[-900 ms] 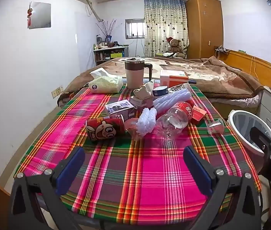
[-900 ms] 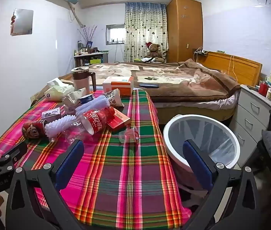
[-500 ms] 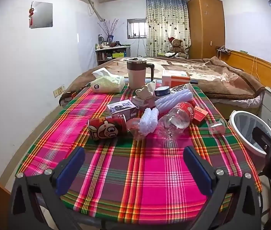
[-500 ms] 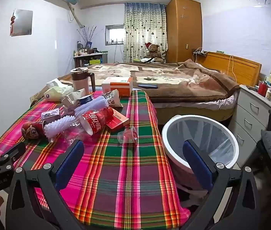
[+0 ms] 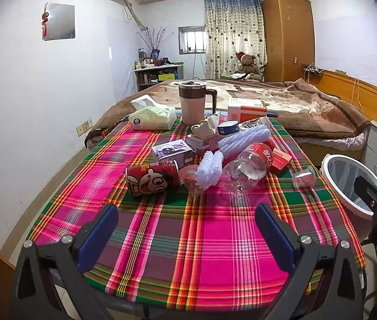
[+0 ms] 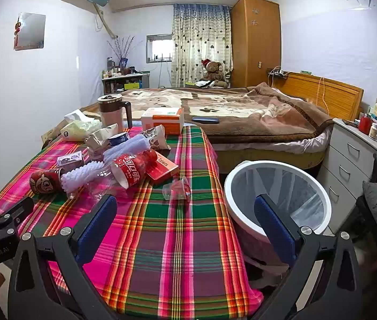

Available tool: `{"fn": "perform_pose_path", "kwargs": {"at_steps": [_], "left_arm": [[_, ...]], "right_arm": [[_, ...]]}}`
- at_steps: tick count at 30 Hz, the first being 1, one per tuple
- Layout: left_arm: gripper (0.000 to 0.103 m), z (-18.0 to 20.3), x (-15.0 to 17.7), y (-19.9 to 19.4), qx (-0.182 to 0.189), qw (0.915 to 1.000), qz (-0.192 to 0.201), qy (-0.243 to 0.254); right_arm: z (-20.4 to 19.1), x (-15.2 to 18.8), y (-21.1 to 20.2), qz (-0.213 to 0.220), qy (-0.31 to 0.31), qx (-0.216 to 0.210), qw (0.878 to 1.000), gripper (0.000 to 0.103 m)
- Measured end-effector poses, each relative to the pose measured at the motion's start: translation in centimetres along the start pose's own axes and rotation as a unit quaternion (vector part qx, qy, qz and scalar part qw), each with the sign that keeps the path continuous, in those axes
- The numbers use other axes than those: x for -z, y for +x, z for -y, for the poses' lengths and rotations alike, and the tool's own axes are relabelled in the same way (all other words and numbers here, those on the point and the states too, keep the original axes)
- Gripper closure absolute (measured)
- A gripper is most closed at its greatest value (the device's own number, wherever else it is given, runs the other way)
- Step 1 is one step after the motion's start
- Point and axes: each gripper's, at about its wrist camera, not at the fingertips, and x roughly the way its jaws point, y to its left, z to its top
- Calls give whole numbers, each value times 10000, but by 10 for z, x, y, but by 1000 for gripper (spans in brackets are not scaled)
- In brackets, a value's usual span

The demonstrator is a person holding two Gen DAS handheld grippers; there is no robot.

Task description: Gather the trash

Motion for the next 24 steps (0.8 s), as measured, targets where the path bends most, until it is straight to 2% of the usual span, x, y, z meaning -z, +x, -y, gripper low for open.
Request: {"fn": "perform_pose_path", "kwargs": {"at_steps": [24], "left_arm": [[0, -2, -1, -4, 15, 10000, 12, -2]], "right_arm": [[-4, -2, -1, -9, -47, 2, 10000, 0]]}}
